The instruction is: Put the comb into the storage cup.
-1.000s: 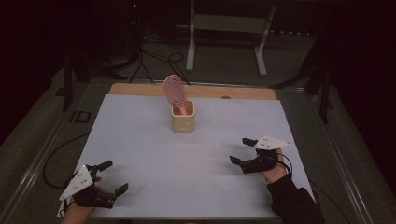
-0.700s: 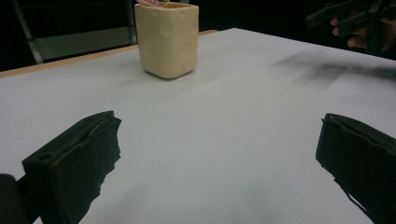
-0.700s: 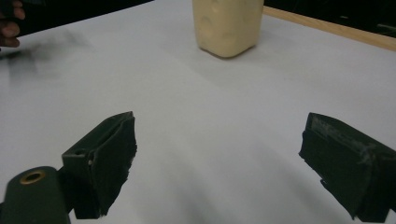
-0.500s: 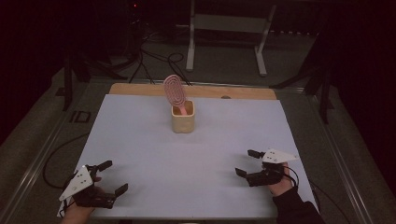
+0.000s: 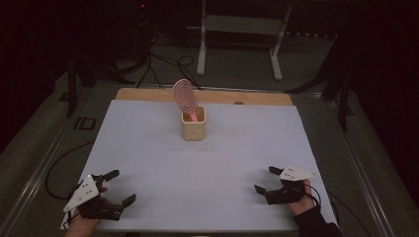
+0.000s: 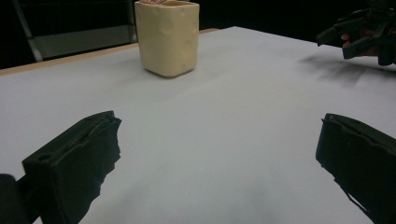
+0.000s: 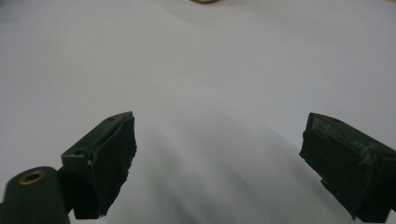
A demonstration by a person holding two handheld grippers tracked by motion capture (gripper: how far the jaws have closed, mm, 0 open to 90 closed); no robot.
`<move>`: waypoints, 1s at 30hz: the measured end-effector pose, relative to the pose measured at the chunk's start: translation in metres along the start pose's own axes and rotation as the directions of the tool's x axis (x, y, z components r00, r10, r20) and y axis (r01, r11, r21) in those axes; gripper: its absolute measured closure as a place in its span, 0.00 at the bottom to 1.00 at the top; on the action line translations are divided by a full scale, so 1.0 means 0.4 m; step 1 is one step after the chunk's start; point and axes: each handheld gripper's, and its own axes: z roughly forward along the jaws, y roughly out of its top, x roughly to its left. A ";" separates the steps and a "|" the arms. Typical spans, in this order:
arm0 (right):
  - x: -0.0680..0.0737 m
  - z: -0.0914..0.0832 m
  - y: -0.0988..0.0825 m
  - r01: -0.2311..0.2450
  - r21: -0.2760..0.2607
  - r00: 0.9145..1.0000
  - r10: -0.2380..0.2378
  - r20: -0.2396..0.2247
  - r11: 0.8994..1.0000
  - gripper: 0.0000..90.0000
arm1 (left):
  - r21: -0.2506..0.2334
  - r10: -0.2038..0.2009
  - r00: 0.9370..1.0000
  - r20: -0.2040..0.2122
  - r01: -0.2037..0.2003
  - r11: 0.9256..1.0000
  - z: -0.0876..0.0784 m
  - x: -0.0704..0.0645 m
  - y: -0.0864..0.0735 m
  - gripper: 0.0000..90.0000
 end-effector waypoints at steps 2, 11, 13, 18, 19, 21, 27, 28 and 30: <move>-0.004 -0.003 0.001 -0.015 -0.010 1.000 0.015 0.001 1.000 0.11 | 0.002 0.002 1.000 0.003 -0.002 1.000 0.001 0.000 -0.001 0.00; -0.022 0.005 0.002 -0.052 0.011 0.998 0.051 0.020 0.999 0.11 | 0.004 0.004 1.000 -0.002 -0.004 1.000 0.000 0.000 -0.001 0.00; -0.020 0.004 0.004 -0.043 0.011 0.999 0.043 0.030 0.999 0.11 | 0.005 0.003 1.000 -0.001 -0.003 1.000 0.001 0.000 -0.001 0.00; -0.020 0.004 0.003 -0.021 0.006 0.999 0.021 0.025 1.000 0.11 | 0.004 0.002 1.000 -0.001 -0.002 1.000 0.000 0.000 -0.001 0.00; -0.021 0.004 0.003 -0.020 0.005 0.999 0.020 0.026 1.000 0.11 | 0.005 0.002 1.000 -0.001 -0.002 1.000 0.000 0.001 -0.001 0.00; -0.022 0.005 0.003 -0.020 0.005 1.000 0.020 0.023 1.000 0.11 | 0.006 -0.003 1.000 -0.001 0.003 1.000 0.000 0.000 -0.002 0.00; -0.021 0.007 0.003 -0.020 0.005 1.000 0.019 0.015 1.000 0.11 | 0.009 -0.005 1.000 -0.004 0.005 1.000 0.000 0.001 -0.002 0.00; -0.020 0.006 0.003 -0.022 0.005 1.000 0.022 0.014 1.000 0.11 | 0.007 -0.005 1.000 -0.004 0.006 1.000 0.000 0.001 -0.002 0.00; -0.021 0.005 0.003 -0.014 0.004 1.000 0.014 0.015 1.000 0.11 | 0.009 -0.006 1.000 -0.005 0.006 1.000 0.000 0.002 -0.002 0.00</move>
